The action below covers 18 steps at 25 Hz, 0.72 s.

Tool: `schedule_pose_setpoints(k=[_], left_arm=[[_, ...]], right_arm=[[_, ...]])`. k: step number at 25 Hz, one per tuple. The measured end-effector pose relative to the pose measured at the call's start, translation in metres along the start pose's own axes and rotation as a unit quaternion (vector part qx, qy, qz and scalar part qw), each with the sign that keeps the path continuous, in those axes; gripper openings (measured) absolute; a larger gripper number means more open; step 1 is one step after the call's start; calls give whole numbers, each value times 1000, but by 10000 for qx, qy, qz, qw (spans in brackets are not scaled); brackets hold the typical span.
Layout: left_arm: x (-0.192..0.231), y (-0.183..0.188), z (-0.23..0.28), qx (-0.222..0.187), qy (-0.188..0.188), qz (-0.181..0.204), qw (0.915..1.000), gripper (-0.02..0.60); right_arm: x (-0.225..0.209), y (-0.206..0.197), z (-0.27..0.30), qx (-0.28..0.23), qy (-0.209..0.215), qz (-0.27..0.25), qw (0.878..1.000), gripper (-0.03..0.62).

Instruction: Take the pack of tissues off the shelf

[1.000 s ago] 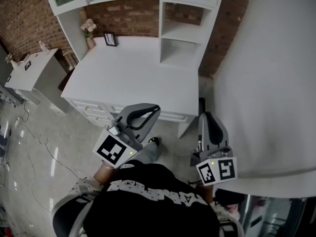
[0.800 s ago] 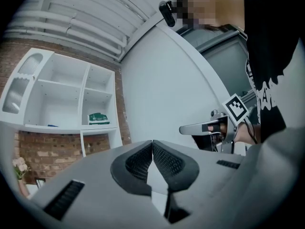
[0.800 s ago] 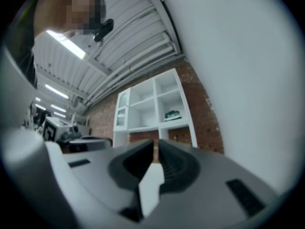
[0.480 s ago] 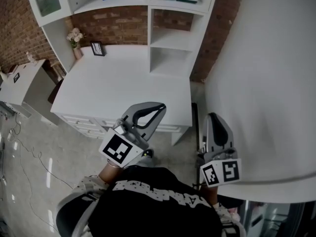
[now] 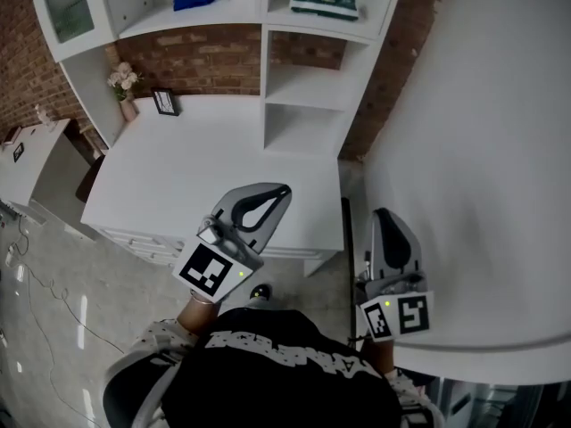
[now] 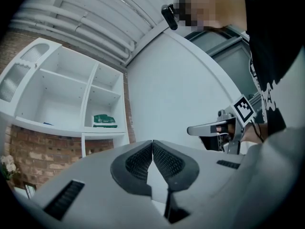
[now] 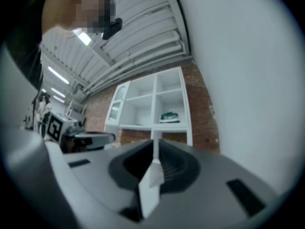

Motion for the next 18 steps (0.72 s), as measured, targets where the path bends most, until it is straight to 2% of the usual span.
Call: schedule_pose_setpoints(k=[12, 18], left_arm=[[67, -10, 28, -25, 205, 328, 9992, 35], [104, -15, 48, -111, 283, 450, 9985, 37]], right_arm=[[-10, 11, 68, -74, 70, -193, 9998, 34], [-18, 18, 111, -112, 16, -512, 9986, 36]])
Point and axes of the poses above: the fingertips, and each gripper's own axes: z forward along the fingers, x to its left, y out of its top, the point moved 4 cm from there along -z, backward along the fingers, and after that the axes turned 11 degrees about z, right-handed, at the moved point
